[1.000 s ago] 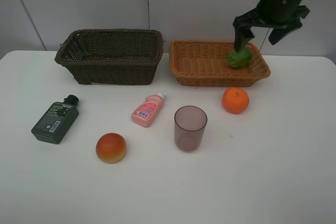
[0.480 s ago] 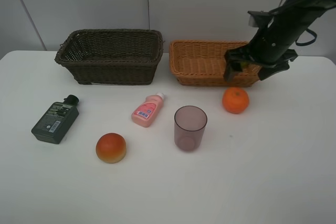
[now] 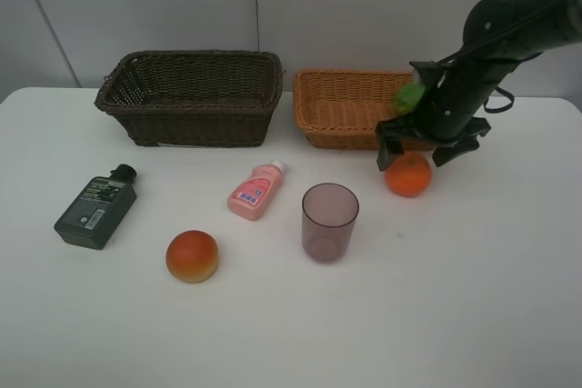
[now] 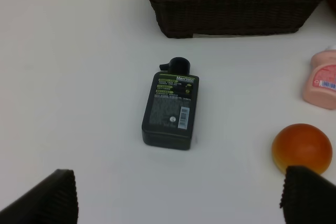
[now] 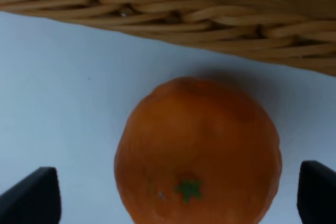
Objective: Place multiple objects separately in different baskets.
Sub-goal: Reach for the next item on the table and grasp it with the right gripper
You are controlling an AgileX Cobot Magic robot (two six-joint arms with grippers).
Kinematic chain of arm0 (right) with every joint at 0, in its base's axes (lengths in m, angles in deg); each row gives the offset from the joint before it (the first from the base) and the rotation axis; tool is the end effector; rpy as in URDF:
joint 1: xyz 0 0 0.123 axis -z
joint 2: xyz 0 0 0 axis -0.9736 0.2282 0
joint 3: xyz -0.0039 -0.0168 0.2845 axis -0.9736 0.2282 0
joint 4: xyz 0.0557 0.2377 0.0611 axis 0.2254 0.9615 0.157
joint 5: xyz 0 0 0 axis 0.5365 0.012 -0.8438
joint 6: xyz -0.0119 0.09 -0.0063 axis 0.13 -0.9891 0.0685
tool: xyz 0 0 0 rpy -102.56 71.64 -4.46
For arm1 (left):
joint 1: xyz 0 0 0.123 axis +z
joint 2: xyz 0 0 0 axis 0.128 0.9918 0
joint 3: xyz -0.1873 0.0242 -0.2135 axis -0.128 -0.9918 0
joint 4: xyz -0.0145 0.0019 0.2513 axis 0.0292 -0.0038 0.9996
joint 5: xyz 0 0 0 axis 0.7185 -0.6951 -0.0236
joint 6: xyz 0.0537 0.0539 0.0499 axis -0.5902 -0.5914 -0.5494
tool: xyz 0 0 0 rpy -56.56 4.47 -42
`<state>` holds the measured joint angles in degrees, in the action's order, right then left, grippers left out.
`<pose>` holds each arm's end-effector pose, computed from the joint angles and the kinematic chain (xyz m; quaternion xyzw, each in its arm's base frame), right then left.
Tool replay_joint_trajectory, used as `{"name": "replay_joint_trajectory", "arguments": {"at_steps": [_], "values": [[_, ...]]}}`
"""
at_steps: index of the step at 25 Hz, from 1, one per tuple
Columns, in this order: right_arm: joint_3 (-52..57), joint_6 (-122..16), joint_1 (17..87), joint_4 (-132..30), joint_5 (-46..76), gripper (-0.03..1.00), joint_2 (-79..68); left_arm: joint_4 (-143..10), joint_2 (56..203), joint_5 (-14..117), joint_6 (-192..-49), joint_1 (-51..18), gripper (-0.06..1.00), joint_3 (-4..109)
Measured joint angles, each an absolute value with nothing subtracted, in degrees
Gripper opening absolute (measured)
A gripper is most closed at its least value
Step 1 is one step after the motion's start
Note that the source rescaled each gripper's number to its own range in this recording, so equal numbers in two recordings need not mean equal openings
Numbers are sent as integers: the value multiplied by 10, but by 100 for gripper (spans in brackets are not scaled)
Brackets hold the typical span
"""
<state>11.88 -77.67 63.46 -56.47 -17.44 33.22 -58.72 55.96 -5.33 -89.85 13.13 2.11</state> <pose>0.3654 0.0891 0.1517 -0.0856 0.9906 0.0283 0.1029 -0.0064 -0.0081 0.2796 -0.0140 0.8494 -0.0041 0.5275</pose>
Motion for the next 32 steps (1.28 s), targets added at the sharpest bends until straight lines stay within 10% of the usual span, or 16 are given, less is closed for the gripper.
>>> {"name": "replay_joint_trajectory", "arguments": {"at_steps": [27,32], "values": [[120,-790,635,-587,-134,98,396,-587,560,-53,-898,131,100,21],[120,-790,635,-587,-134,32,396,-587,560,-53,-898,131,100,21]]}}
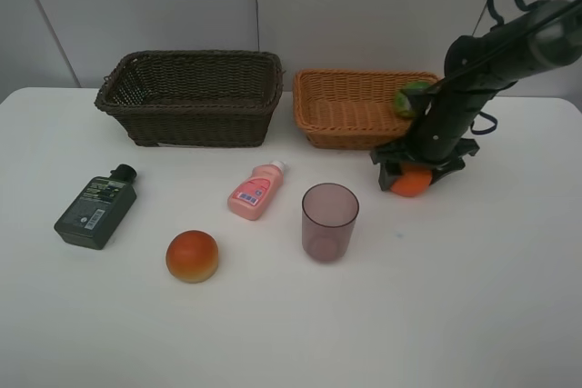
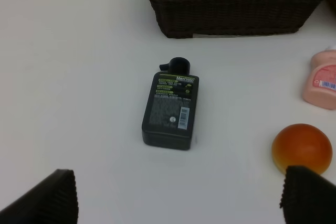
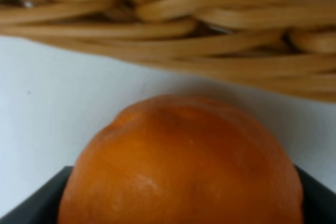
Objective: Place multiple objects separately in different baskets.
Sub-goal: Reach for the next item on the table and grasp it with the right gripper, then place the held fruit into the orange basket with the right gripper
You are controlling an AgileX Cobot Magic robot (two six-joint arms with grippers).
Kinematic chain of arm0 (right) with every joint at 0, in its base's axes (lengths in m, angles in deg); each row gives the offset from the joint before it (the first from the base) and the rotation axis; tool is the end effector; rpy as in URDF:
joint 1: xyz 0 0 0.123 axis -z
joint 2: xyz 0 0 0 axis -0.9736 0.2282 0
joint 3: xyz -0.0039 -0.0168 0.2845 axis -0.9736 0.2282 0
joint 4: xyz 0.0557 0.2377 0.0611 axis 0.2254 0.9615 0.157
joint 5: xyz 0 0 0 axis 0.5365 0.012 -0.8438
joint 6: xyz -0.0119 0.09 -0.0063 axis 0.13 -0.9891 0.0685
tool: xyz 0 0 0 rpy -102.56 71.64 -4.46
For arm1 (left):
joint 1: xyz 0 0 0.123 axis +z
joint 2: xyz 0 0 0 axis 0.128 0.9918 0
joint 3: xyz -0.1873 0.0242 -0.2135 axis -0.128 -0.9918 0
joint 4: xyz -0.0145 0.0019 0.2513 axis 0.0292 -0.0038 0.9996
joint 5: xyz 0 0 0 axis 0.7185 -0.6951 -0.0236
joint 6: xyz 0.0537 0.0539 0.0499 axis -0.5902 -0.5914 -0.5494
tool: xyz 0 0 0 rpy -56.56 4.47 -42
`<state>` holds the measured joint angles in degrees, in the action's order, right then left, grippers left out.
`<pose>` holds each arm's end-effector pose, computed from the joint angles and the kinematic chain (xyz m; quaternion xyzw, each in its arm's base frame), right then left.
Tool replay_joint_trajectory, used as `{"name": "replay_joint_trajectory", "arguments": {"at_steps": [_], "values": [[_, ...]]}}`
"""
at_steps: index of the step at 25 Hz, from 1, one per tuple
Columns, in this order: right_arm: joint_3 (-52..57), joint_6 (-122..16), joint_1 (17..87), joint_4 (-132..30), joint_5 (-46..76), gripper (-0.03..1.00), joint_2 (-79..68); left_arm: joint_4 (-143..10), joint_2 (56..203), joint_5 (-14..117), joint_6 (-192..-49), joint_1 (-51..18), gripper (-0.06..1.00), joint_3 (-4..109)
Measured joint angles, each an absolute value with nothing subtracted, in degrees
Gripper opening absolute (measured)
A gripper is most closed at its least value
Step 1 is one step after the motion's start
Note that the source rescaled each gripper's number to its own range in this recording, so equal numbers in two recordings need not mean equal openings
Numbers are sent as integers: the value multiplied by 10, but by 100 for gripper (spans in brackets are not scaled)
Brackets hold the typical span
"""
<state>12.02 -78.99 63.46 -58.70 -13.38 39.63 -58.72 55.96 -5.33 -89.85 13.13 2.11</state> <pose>0.3724 0.0883 0.1098 -0.0874 0.9926 0.0121 0.0832 -0.0064 -0.0081 0.2796 -0.0140 0.8494 -0.0041 0.5275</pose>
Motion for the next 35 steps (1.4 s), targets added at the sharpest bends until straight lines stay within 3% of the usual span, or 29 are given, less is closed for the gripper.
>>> {"name": "replay_joint_trajectory", "arguments": {"at_steps": [18,35], "values": [[120,-791,635,-587,-138,33,396,-587,560,-53,-898,131,100,21],[121,-791,635,-600,-236,33,296,-586,560,-53,-898,131,100,21]]}}
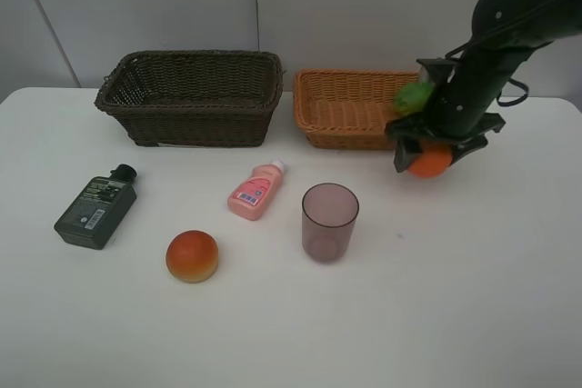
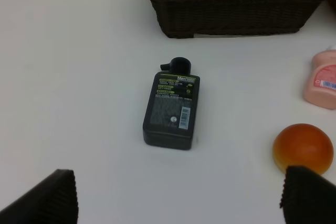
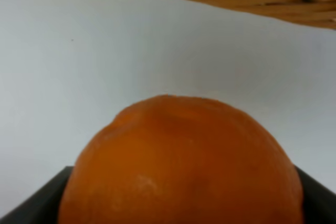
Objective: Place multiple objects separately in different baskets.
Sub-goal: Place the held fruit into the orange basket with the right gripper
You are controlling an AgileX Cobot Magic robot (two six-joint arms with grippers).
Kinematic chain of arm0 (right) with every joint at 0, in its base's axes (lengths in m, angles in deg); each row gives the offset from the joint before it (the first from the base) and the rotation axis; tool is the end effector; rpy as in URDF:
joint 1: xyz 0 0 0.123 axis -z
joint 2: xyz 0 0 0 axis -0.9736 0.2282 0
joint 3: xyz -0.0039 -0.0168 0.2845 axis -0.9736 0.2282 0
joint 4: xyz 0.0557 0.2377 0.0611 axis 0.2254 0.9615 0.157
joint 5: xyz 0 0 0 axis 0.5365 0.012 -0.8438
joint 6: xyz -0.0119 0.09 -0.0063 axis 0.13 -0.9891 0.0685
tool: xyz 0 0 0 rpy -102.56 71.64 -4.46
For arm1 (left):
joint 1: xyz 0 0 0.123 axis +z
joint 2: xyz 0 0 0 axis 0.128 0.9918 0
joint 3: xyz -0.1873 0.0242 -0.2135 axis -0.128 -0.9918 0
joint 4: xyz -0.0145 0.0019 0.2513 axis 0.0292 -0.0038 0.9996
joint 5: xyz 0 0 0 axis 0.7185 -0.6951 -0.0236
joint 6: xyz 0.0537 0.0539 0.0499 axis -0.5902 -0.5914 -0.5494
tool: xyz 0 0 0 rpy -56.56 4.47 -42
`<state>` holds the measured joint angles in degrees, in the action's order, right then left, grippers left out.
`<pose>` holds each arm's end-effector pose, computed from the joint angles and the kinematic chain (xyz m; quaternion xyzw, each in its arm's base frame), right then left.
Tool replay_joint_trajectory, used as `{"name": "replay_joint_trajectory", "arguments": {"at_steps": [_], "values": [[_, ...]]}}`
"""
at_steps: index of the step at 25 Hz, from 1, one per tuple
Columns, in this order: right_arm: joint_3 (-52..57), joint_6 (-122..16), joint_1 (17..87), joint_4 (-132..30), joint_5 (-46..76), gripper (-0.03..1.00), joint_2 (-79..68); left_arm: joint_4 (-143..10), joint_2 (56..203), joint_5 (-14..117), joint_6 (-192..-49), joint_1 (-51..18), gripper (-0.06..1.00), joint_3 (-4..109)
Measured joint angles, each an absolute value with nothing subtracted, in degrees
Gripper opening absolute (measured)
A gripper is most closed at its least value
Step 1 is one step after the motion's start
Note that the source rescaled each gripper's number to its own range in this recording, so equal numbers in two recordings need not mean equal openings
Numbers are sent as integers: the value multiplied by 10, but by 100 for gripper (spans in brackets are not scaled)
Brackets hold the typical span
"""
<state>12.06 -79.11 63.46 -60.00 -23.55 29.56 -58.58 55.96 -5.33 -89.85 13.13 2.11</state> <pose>0.3539 0.0824 0.1727 -0.0932 0.9921 0.0031 0.0833 -0.0064 -0.0079 0.2796 -0.0141 0.8495 -0.0029 0.5275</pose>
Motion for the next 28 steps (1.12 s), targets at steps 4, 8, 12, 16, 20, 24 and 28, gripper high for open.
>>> {"name": "replay_joint_trajectory", "arguments": {"at_steps": [4,8,12,16,20,24,28], "values": [[121,-791,635,-619,-251,33,268,-586,560,-53,-898,131,100,21],[121,-791,635,-621,-262,33,259,-586,560,-53,-898,131,100,21],[108,-791,635,-621,-286,33,259,-586,560,-53,-898,131,100,21],[48,-791,635,-621,-314,33,259,-586,560,-53,-898,131,100,21],[-9,-791,635,-621,-313,33,261,-586,560,-53,-898,131,100,21],[-87,-791,635,-621,-327,33,302,-586,560,-53,-898,131,100,21],[-185,-791,629,-622,-359,33,377,-586,560,-53,-898,131,100,21]]}}
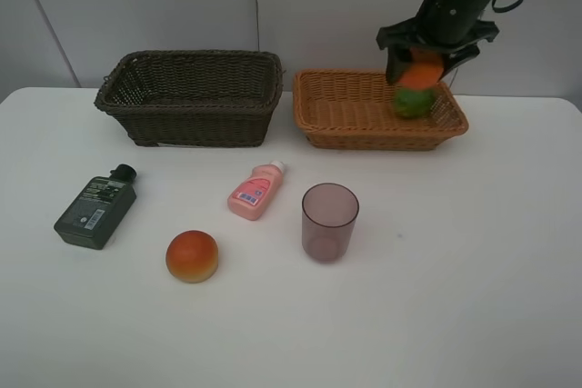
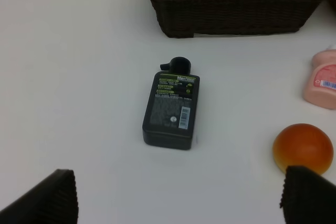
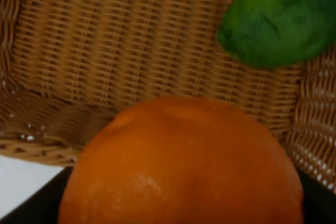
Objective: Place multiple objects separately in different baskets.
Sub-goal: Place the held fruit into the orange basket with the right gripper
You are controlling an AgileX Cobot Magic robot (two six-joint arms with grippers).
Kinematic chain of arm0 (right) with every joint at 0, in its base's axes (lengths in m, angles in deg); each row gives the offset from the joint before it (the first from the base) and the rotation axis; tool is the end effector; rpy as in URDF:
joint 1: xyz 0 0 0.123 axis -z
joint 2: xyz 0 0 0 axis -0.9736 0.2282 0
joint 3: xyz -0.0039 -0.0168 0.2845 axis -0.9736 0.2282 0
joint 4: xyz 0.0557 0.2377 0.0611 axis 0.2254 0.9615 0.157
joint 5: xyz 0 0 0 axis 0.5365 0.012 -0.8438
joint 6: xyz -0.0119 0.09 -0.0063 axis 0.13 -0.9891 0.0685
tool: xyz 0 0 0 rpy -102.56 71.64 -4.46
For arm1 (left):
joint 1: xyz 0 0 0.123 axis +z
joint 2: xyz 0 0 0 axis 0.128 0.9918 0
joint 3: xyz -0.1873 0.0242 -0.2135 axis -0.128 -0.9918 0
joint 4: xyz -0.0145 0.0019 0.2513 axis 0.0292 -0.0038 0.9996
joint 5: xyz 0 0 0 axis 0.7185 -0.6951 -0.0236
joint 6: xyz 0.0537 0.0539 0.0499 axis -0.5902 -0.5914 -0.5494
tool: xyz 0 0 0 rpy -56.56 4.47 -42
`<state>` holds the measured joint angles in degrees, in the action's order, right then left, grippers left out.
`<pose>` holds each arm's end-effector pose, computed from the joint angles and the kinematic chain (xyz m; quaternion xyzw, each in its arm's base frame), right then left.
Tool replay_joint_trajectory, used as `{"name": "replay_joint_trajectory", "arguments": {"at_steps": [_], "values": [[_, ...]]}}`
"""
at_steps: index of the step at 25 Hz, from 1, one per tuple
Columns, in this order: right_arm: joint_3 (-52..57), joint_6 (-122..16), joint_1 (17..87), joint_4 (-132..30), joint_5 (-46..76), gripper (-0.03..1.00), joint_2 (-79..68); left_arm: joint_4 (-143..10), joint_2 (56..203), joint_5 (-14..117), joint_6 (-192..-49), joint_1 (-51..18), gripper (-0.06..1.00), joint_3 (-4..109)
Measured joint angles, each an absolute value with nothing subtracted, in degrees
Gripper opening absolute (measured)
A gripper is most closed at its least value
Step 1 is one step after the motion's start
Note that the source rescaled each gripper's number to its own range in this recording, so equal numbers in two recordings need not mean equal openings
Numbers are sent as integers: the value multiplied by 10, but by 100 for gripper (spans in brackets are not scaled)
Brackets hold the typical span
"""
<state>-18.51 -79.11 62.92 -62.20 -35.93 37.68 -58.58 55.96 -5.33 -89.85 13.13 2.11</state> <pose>0.4296 0.1012 0.2506 -0.1004 0.9799 -0.0029 0.1723 -0.0064 -0.0079 0.2796 -0.0141 0.8495 -0.0029 0.5275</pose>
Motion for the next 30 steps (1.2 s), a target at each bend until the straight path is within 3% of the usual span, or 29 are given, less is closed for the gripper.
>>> {"name": "replay_joint_trajectory", "arguments": {"at_steps": [9,30], "values": [[-340,-791,622,-622,-401,33,502,-586,560,-53,-898,131,100,21],[-350,-790,622,-620,-365,36,555,-586,560,-53,-898,131,100,21]]}}
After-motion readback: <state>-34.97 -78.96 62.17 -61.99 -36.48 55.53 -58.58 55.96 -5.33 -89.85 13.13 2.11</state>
